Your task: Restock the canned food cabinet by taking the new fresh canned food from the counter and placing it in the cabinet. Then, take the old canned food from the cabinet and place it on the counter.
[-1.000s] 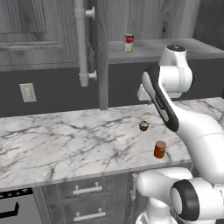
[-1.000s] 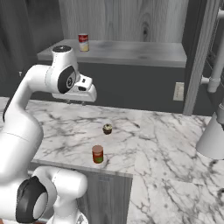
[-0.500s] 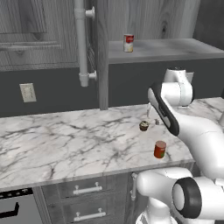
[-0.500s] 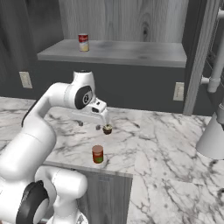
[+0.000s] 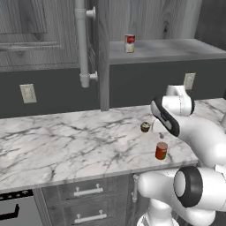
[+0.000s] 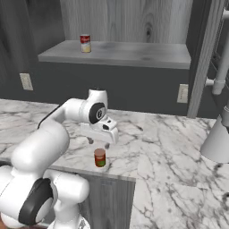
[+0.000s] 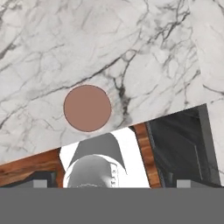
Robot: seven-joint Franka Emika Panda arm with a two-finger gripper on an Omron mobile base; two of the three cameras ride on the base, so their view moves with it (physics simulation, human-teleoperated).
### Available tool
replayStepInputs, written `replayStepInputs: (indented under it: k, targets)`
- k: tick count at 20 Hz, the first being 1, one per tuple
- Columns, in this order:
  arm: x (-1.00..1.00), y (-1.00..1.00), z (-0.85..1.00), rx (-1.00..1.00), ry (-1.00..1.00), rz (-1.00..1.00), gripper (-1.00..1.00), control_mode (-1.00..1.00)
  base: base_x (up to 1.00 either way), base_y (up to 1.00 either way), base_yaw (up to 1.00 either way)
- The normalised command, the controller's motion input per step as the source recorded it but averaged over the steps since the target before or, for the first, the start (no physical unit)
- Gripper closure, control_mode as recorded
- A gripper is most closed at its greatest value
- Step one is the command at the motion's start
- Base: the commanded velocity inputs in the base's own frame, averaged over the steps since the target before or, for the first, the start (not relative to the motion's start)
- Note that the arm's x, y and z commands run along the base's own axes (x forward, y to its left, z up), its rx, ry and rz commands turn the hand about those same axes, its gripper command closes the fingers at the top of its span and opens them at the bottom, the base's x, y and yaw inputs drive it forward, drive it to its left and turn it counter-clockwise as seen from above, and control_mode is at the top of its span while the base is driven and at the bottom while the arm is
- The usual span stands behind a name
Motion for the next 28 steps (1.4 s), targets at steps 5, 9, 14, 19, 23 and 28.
replayStepInputs:
  k: [5, 9, 14, 19, 23, 28]
  targets:
    - [0.09, 0.00, -0.51, 0.00, 0.01, 0.00, -1.00, -1.00, 0.00, 0.00, 0.00]
    - [0.11, 0.01, -0.49, 0.00, 0.00, 0.00, -1.00, -1.00, 0.00, 0.00, 0.00]
    - [0.14, 0.09, -0.37, 0.00, -0.01, 0.00, -1.00, -1.00, 0.00, 0.00, 0.00]
    - [0.19, 0.15, -0.32, 0.00, -0.05, 0.02, -1.00, -1.00, 0.00, 0.00, 0.00]
    - [0.21, 0.05, -0.32, -0.01, -0.08, 0.05, -1.00, -1.00, 0.00, 0.00, 0.00]
    - [0.05, 0.00, -0.30, -0.03, -0.08, 0.06, -1.00, -1.00, 0.00, 0.00, 0.00]
